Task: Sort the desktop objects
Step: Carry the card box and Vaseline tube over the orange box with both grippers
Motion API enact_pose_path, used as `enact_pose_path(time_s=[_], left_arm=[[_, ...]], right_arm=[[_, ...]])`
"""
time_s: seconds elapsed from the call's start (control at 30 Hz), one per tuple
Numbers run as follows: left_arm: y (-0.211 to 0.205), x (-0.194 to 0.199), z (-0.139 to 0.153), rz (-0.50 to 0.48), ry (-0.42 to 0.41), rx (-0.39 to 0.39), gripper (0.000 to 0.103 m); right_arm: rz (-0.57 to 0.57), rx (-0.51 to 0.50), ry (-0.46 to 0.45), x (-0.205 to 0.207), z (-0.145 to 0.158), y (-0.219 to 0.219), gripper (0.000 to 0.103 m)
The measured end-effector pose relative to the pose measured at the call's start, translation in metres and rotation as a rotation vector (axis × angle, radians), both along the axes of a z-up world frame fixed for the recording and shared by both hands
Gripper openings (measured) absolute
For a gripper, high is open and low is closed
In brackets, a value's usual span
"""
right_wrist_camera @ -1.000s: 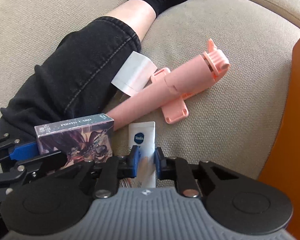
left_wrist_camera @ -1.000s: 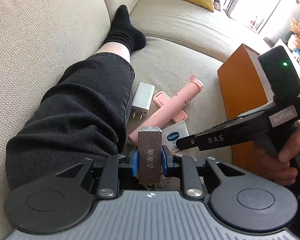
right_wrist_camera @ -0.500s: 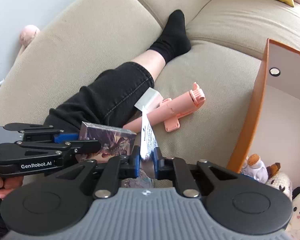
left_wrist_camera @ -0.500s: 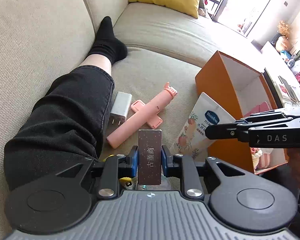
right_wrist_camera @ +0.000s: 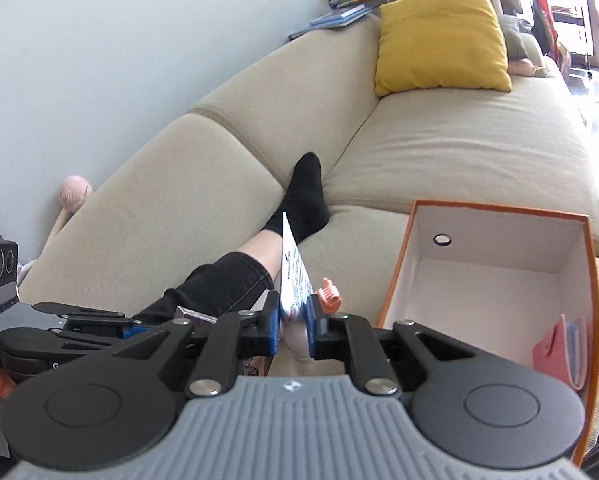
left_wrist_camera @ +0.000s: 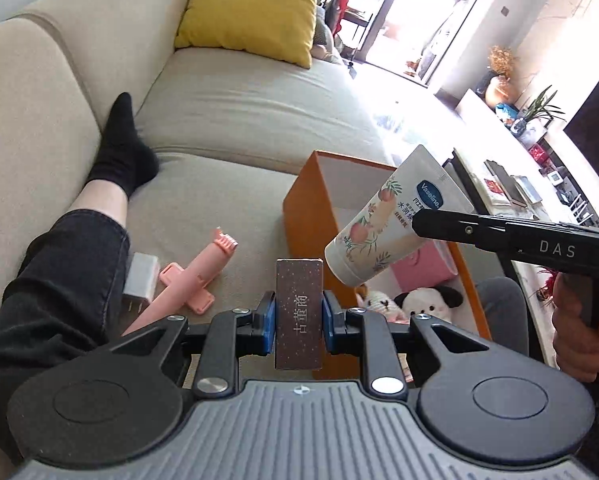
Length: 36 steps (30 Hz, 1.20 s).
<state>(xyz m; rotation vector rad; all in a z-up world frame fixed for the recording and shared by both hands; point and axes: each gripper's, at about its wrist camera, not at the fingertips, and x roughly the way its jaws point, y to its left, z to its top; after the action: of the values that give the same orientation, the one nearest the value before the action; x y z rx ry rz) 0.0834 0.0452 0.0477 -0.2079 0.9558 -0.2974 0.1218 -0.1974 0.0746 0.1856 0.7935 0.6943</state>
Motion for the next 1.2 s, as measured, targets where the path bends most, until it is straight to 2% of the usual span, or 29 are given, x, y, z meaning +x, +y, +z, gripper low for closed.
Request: enact_pose_path(time_s=[0.23,0.47,0.77,1.2], left_arm=[[-0.054,0.031,0.006,-0.121,0.005,0.002,0.026],[-0.105,0.068,-0.018,-0.195,0.077,-0.002,0.026],[-0.145,0.117,-0.07,-0.18,0.187,0.008,0.026],[-0.169,0.151,-0.119,-0.118,0.299,0.011,0.026]], right_arm=[[-0.142,-0.003,-0.029,0.005,0.006,-0.048,0.013],[-0.252,-0.068,0.004,0.021,-0.021,-0.085,0.013],[-0.27,-0.221,0.006,0.04,-0.069,-0.098,0.013],[-0.22,-0.307,0.018,0.052,-0.113,-0.097,0.013]])
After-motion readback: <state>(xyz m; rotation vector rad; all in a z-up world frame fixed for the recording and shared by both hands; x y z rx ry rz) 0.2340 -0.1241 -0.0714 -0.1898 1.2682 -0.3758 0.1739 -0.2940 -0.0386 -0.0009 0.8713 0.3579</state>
